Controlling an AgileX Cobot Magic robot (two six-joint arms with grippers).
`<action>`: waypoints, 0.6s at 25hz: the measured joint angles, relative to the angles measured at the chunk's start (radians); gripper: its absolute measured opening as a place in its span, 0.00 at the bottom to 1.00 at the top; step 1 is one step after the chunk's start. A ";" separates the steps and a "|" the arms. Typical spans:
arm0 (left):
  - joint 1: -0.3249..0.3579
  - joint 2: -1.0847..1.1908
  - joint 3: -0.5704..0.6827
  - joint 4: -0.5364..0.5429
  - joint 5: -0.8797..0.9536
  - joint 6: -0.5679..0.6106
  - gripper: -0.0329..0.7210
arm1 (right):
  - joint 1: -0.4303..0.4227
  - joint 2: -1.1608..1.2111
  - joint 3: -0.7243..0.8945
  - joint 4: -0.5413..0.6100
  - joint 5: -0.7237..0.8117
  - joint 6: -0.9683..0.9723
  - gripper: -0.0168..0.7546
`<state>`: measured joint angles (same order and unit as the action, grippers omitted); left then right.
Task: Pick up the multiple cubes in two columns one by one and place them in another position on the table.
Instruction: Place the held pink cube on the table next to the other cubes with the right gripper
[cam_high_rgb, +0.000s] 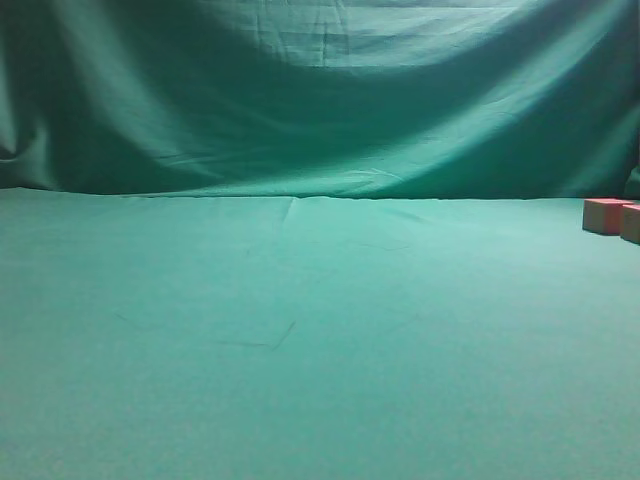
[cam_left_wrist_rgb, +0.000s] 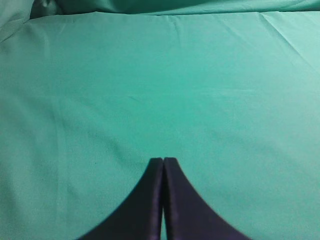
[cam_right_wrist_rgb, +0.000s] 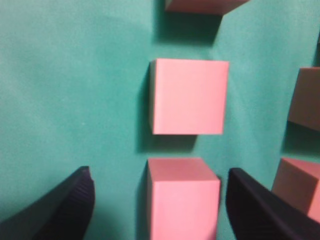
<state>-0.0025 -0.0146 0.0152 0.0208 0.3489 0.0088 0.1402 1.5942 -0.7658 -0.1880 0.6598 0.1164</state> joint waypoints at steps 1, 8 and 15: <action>0.000 0.000 0.000 0.000 0.000 0.000 0.04 | 0.000 0.000 0.000 0.000 0.000 0.000 0.66; 0.000 0.000 0.000 0.000 0.000 0.000 0.04 | 0.000 0.000 0.000 -0.002 -0.007 0.002 0.45; 0.000 0.000 0.000 0.000 0.000 0.000 0.04 | 0.000 0.000 -0.005 -0.002 0.011 0.002 0.38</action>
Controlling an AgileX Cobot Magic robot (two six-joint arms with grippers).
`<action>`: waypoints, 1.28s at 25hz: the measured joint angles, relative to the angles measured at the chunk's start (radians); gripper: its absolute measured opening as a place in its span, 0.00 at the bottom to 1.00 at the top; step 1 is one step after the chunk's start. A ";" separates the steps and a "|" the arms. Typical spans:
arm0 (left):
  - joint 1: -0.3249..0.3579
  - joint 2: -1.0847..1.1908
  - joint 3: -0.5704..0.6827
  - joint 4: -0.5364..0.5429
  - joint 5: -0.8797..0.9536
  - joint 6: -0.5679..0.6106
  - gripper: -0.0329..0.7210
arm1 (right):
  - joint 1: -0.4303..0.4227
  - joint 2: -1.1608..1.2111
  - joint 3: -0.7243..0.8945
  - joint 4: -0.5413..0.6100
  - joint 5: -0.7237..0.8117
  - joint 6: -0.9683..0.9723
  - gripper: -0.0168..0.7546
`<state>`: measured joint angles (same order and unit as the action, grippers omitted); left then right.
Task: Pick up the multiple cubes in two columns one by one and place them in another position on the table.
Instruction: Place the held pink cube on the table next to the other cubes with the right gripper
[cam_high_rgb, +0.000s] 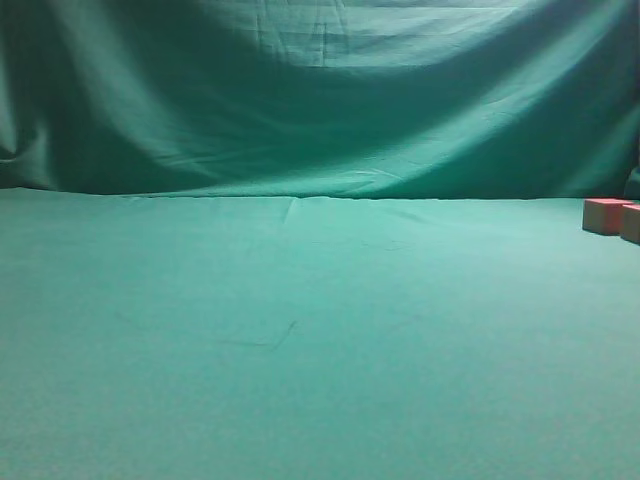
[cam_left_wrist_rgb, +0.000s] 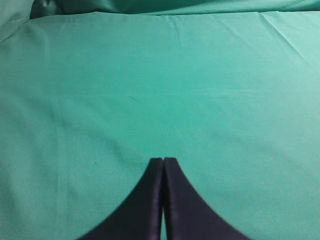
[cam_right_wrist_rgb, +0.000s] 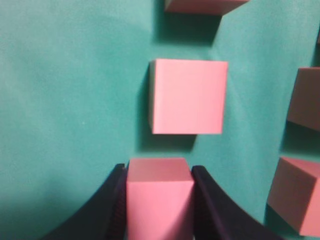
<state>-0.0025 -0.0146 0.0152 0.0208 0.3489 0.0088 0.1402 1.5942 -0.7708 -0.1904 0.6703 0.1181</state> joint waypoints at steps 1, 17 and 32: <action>0.000 0.000 0.000 0.000 0.000 0.000 0.04 | 0.000 0.000 0.000 0.000 0.008 0.000 0.38; 0.000 0.000 0.000 0.000 0.000 0.000 0.04 | 0.278 -0.053 -0.322 0.075 0.312 -0.025 0.38; 0.000 0.000 0.000 0.000 0.000 0.000 0.04 | 0.394 0.186 -0.850 0.157 0.444 -0.305 0.38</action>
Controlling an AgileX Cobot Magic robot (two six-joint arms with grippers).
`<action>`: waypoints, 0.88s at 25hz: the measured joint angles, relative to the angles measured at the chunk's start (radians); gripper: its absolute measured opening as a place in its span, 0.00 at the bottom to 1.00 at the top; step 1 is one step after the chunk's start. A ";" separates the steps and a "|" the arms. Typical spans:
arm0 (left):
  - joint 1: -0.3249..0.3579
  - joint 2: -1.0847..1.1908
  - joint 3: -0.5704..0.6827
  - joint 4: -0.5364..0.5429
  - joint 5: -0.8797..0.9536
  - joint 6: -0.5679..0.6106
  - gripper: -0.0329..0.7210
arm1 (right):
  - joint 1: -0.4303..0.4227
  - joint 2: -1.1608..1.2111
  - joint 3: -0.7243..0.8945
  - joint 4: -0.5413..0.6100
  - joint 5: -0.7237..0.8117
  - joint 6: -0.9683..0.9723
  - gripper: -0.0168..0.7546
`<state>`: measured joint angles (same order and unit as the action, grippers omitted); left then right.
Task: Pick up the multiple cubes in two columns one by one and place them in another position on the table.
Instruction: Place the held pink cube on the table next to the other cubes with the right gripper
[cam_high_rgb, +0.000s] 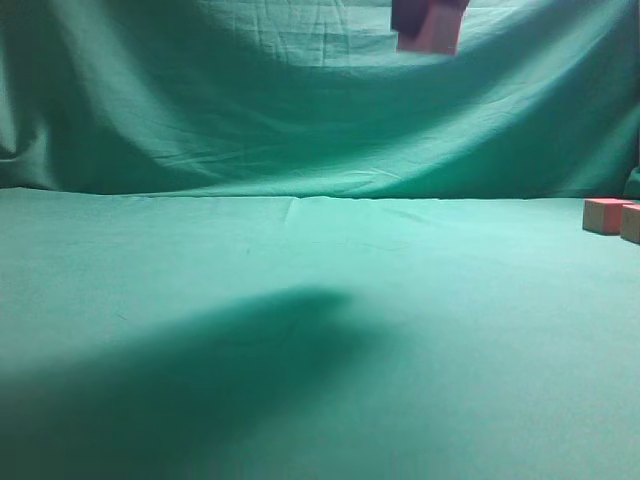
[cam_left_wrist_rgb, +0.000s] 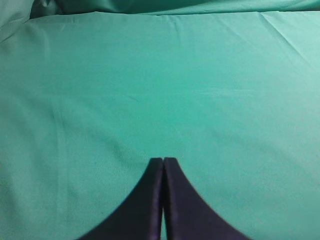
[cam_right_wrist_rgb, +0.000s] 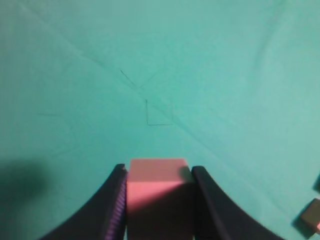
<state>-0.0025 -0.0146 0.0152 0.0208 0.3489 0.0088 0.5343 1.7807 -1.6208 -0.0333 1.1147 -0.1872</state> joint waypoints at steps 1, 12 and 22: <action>0.000 0.000 0.000 0.000 0.000 0.000 0.04 | 0.000 0.035 -0.021 0.000 0.015 -0.025 0.38; 0.000 0.000 0.000 0.000 0.000 0.000 0.04 | 0.000 0.264 -0.100 0.003 -0.010 -0.193 0.38; 0.000 0.000 0.000 0.000 0.000 0.000 0.04 | 0.000 0.353 -0.128 0.011 -0.096 -0.277 0.38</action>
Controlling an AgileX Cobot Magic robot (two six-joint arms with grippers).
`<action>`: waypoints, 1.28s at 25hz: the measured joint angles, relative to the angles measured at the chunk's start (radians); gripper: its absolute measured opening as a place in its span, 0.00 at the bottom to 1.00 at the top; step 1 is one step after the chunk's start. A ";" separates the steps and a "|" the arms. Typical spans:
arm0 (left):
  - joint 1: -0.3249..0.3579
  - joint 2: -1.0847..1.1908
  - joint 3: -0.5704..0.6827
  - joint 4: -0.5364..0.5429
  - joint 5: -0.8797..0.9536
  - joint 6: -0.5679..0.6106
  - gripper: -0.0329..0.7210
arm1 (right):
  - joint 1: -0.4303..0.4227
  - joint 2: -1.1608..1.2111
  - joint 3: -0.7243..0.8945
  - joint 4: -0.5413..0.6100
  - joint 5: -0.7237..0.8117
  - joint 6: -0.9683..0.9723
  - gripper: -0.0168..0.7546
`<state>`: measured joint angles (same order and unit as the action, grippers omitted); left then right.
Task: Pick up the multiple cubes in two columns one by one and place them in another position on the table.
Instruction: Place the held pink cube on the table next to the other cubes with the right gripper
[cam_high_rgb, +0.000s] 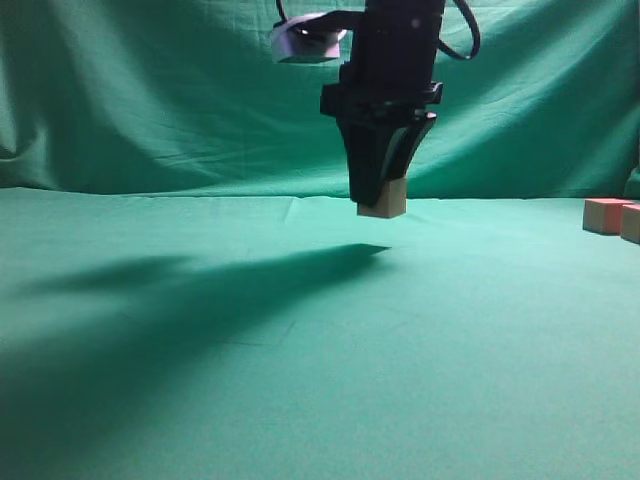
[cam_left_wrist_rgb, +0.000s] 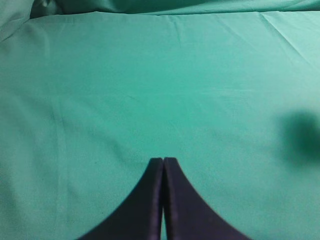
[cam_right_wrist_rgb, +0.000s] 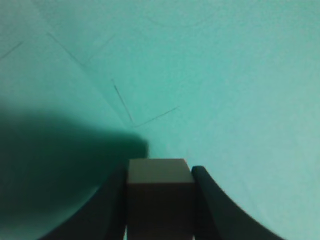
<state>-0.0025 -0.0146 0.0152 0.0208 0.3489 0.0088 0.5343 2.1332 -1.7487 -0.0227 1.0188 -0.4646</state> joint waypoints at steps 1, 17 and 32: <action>0.000 0.000 0.000 0.000 0.000 0.000 0.04 | 0.000 0.009 -0.004 0.000 -0.002 0.000 0.38; 0.000 0.000 0.000 0.000 0.000 -0.002 0.04 | 0.000 0.056 -0.012 0.007 0.002 0.074 0.38; 0.000 0.000 0.000 0.000 0.000 0.000 0.04 | 0.000 0.056 -0.012 -0.032 0.004 0.182 0.38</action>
<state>-0.0025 -0.0146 0.0152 0.0208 0.3489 0.0088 0.5343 2.1889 -1.7608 -0.0552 1.0227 -0.2830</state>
